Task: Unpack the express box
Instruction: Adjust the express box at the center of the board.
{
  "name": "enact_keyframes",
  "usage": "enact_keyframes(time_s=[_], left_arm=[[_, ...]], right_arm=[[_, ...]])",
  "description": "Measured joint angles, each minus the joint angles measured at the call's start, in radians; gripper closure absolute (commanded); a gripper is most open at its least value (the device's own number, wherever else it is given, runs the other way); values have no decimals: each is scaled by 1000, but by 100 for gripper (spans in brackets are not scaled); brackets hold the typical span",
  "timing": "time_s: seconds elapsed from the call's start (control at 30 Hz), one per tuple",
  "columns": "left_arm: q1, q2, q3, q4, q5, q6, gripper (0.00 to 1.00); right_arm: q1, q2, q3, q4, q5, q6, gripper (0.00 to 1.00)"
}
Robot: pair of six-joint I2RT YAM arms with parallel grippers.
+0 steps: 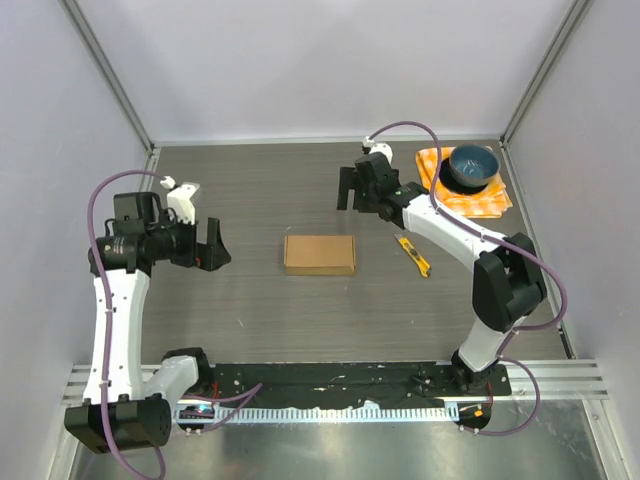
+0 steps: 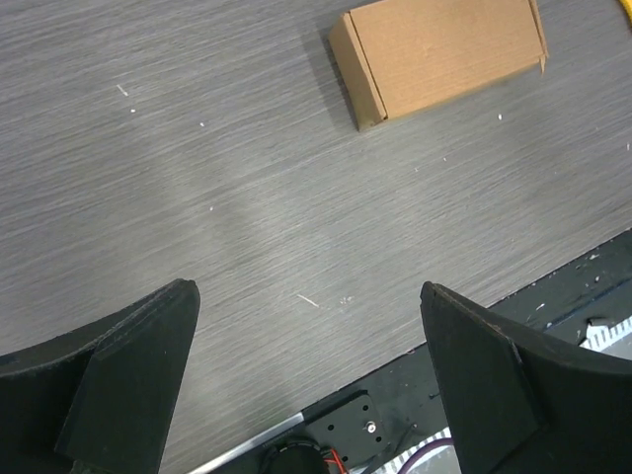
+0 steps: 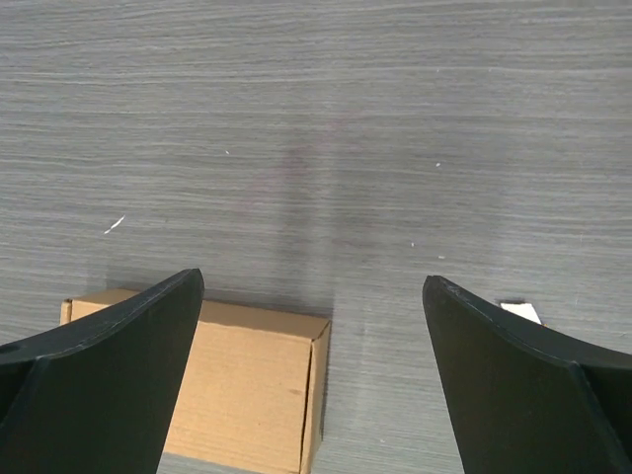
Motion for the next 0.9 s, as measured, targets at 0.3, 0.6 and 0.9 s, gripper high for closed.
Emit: enact_keyframes(time_s=[0.3,0.6,0.9], left_arm=[[-229,42,-100,134,-85,23,0],[-386,120,-156,304,-171,53,0],[-544,192,-231,463,-243,73,0]], right_arm=[[-1,132,197,-34,51,-98,0],[-111,290,332,-19,-144,-137,75],[-192,411,380,-10,-408,-134,99]])
